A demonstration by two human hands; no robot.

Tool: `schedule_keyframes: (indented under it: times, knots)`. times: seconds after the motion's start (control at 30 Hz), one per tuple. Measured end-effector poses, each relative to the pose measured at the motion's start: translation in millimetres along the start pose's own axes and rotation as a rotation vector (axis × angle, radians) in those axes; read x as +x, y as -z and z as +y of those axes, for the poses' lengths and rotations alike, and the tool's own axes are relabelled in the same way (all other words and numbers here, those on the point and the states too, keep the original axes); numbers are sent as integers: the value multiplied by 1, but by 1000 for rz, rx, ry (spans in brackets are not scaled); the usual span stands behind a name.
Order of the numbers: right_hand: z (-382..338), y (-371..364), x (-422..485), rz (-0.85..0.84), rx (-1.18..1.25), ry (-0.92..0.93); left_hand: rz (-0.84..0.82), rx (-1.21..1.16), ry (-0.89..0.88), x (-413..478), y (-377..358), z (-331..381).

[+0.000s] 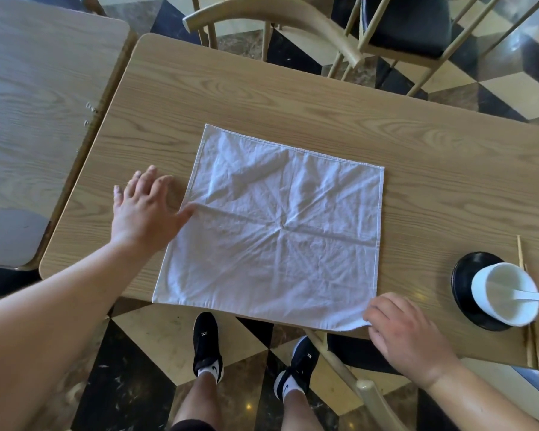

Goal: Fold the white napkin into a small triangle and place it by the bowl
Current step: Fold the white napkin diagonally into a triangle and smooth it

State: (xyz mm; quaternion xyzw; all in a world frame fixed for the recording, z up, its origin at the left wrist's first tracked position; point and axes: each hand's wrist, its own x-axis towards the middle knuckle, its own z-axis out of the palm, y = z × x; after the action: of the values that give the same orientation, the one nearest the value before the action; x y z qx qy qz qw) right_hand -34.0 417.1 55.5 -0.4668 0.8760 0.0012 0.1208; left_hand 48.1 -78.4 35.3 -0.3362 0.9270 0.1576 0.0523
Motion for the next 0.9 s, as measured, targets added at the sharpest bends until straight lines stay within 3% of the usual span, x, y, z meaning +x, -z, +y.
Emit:
schedule_keyframes:
  times: [0.2, 0.4, 0.7, 0.9]
  knots:
    - [-15, 25, 50, -52, 338, -290, -8, 4, 6, 21, 0, -14]
    - [-38, 46, 125, -91, 467, -228, 23, 33, -4, 24, -12, -23]
    - [-70, 60, 261, 72, 508, -100, 29, 26, 2, 32, -16, -28]
    - [-80, 75, 347, 67, 568, -85, 17, 35, 3, 35, -18, -31]
